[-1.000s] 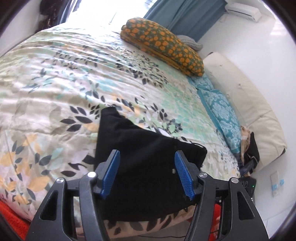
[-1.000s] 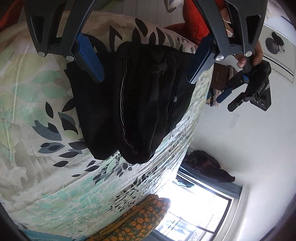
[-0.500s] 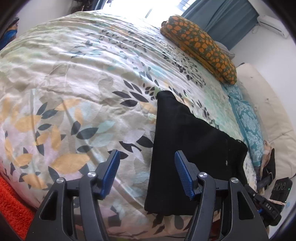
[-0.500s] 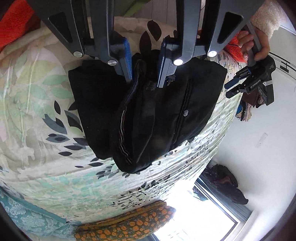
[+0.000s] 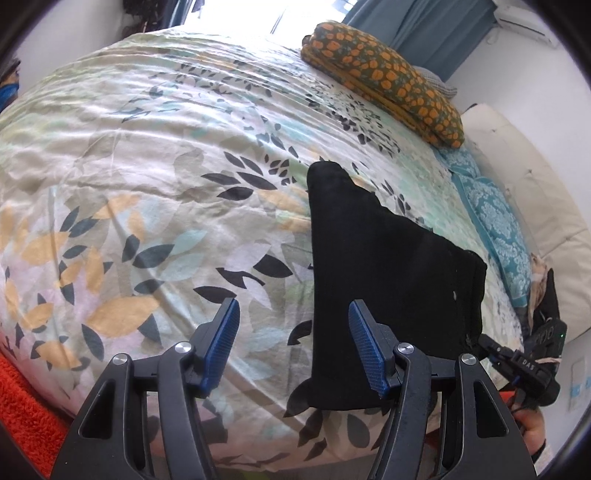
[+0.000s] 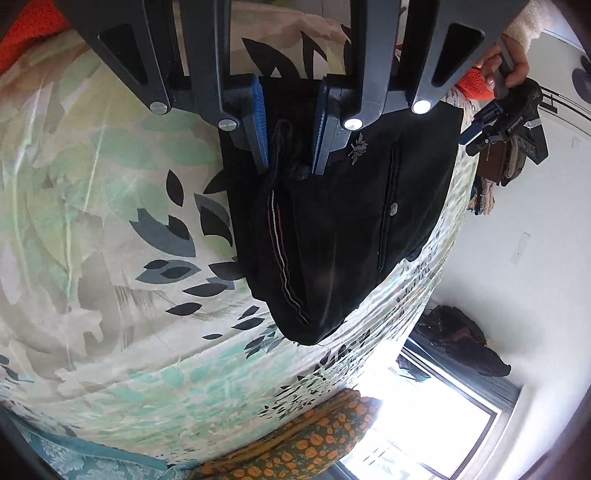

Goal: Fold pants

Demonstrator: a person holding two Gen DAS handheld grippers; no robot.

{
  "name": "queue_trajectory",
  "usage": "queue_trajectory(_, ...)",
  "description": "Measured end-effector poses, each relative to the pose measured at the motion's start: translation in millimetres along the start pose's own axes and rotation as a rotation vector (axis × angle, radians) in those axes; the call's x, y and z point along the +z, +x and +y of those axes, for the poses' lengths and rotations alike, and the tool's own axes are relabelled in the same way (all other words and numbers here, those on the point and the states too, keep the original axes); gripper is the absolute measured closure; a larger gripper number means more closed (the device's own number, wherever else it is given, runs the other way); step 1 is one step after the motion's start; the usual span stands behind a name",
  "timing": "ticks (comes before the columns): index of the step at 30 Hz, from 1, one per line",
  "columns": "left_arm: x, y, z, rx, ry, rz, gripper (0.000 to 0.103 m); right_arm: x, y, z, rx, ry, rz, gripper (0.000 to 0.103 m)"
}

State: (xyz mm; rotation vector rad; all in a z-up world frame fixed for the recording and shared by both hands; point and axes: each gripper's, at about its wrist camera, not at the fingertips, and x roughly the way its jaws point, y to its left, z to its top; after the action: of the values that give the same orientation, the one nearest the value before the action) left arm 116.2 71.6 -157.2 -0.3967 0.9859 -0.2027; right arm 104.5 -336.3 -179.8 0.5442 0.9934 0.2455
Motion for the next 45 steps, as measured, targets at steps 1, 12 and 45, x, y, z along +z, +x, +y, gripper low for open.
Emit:
queue_trajectory(1,-1,0,-6,0.004,0.032,-0.005,0.039,0,0,2,-0.015,-0.017,0.007,0.078)
queue_trajectory(12,-31,7,-80,0.020,0.393,-0.028,0.039,47,2,44,-0.121,-0.203,-0.006,0.041)
queue_trajectory(45,36,13,-83,0.027,0.337,-0.060,0.026,10,8,62,-0.118,-0.303,-0.147,0.058)
